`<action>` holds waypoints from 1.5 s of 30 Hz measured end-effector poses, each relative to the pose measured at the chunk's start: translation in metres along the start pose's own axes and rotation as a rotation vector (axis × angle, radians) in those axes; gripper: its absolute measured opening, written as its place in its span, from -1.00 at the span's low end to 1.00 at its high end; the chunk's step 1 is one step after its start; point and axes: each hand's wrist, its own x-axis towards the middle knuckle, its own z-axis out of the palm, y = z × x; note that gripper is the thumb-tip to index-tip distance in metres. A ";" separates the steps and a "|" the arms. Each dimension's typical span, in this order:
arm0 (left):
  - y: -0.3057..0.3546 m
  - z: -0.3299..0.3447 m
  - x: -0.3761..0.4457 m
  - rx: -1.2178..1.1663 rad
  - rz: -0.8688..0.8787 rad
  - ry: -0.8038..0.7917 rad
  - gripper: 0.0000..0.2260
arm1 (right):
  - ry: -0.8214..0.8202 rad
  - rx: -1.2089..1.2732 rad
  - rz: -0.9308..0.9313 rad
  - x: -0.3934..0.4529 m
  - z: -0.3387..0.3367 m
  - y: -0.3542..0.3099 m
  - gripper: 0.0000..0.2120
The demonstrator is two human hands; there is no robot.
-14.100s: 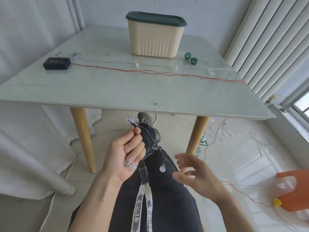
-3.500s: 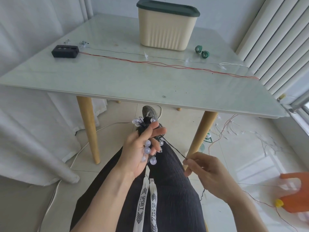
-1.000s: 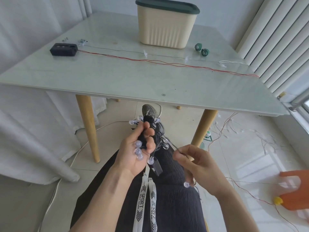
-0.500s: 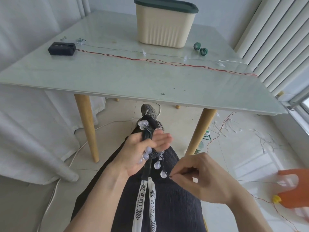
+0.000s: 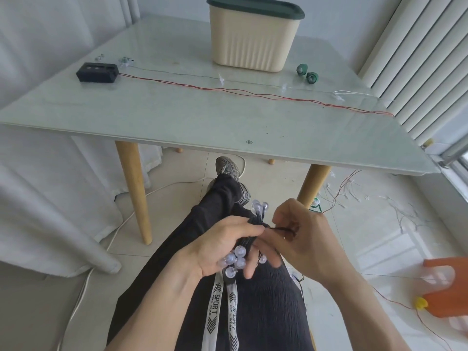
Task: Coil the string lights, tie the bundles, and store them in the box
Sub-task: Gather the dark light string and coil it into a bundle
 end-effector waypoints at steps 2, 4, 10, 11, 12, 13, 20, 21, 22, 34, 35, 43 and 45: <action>0.003 -0.004 -0.003 0.079 -0.028 -0.041 -0.59 | -0.016 -0.010 0.012 0.001 0.001 0.006 -0.61; 0.005 -0.008 -0.007 0.126 -0.051 -0.099 -0.54 | -0.093 0.041 0.047 0.001 0.002 0.013 -0.58; 0.002 -0.011 -0.011 0.157 0.009 -0.104 -0.61 | -0.252 0.189 0.062 -0.005 0.006 0.023 -0.56; 0.002 -0.014 -0.012 0.117 0.029 -0.070 -0.64 | -0.254 0.221 0.079 -0.006 0.005 0.026 -0.58; 0.002 -0.016 -0.013 0.059 0.047 -0.026 -0.68 | -0.256 0.247 0.100 -0.006 0.003 0.028 -0.59; 0.003 -0.018 -0.014 -0.003 0.066 0.022 -0.72 | -0.260 0.274 0.123 -0.007 0.002 0.030 -0.60; 0.006 0.002 0.001 -0.350 0.257 0.400 -0.76 | -0.316 0.534 0.231 -0.008 0.018 0.031 -0.83; 0.005 0.004 0.003 -0.384 0.282 0.430 -0.75 | -0.264 0.511 0.238 -0.008 0.019 0.033 -0.83; 0.004 0.004 0.005 -0.419 0.304 0.455 -0.74 | -0.216 0.485 0.252 -0.008 0.020 0.036 -0.85; 0.004 0.004 0.007 -0.447 0.312 0.595 -0.70 | -0.008 0.105 0.420 -0.021 0.006 0.075 -0.71; 0.005 0.003 0.008 -0.446 0.302 0.597 -0.72 | 0.116 0.130 0.402 -0.018 0.002 0.072 -0.72; 0.013 0.001 0.006 -0.646 0.346 0.548 -0.77 | 0.069 0.158 0.202 -0.005 -0.027 0.034 -0.86; 0.013 0.000 0.007 -0.675 0.374 0.500 -0.76 | -0.110 0.106 0.173 -0.009 -0.026 0.024 -0.87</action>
